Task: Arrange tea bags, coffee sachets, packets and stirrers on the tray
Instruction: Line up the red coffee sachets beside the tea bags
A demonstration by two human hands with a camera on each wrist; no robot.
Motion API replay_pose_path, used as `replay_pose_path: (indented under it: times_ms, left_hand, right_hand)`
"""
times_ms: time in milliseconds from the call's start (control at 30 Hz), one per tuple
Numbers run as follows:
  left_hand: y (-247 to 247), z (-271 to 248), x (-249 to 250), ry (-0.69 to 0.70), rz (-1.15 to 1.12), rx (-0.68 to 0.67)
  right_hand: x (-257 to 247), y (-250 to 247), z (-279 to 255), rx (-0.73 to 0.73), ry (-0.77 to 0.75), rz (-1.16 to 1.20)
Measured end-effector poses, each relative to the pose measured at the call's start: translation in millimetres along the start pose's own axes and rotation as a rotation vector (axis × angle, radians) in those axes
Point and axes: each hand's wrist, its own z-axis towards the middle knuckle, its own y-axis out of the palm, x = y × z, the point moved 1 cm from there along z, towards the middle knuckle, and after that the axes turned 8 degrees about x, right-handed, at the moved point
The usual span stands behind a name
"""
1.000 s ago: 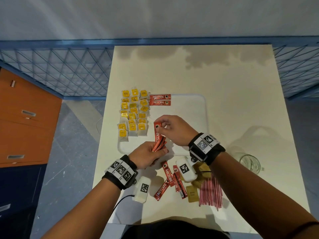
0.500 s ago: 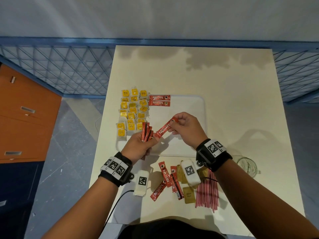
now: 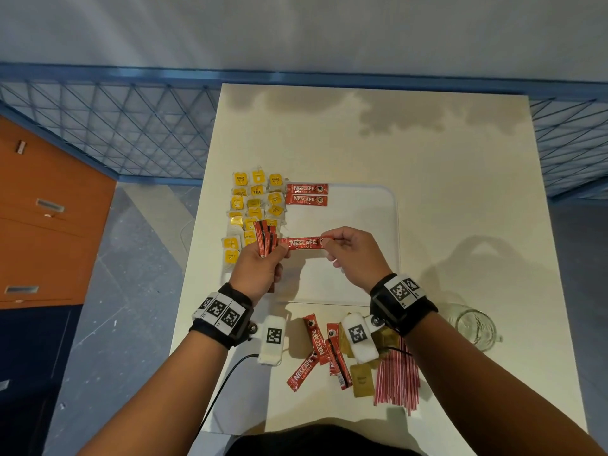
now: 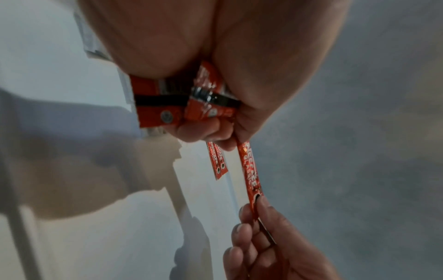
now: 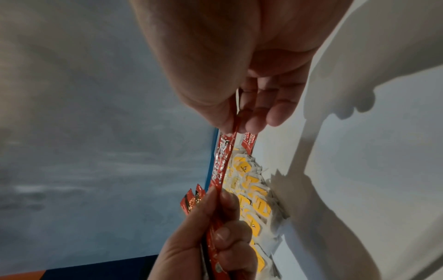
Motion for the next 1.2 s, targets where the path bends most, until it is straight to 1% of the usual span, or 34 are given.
replay_pose_path:
  times_ms: [267, 500, 667, 767, 933, 1200]
  left_hand:
    - [-2, 15, 6, -0.01, -0.014, 0.039]
    - [-6, 24, 5, -0.039, -0.007, 0.043]
    - [-9, 25, 1, -0.06, -0.003, 0.04]
    - [-8, 27, -1, -0.076, -0.009, 0.039]
    - [-8, 29, -3, -0.091, -0.011, 0.037]
    - [-6, 31, -9, -0.097, -0.006, 0.026]
  right_hand:
    - [0, 1, 25, 0.027, 0.014, -0.022]
    - [4, 5, 75, 0.167, -0.013, -0.169]
    - [6, 19, 94, 0.176, -0.005, -0.259]
    - [3, 25, 98, 0.183, -0.016, -0.322]
    - [1, 28, 99, 0.226, -0.081, -0.439]
    - [2, 31, 101, 0.271, -0.09, -0.47]
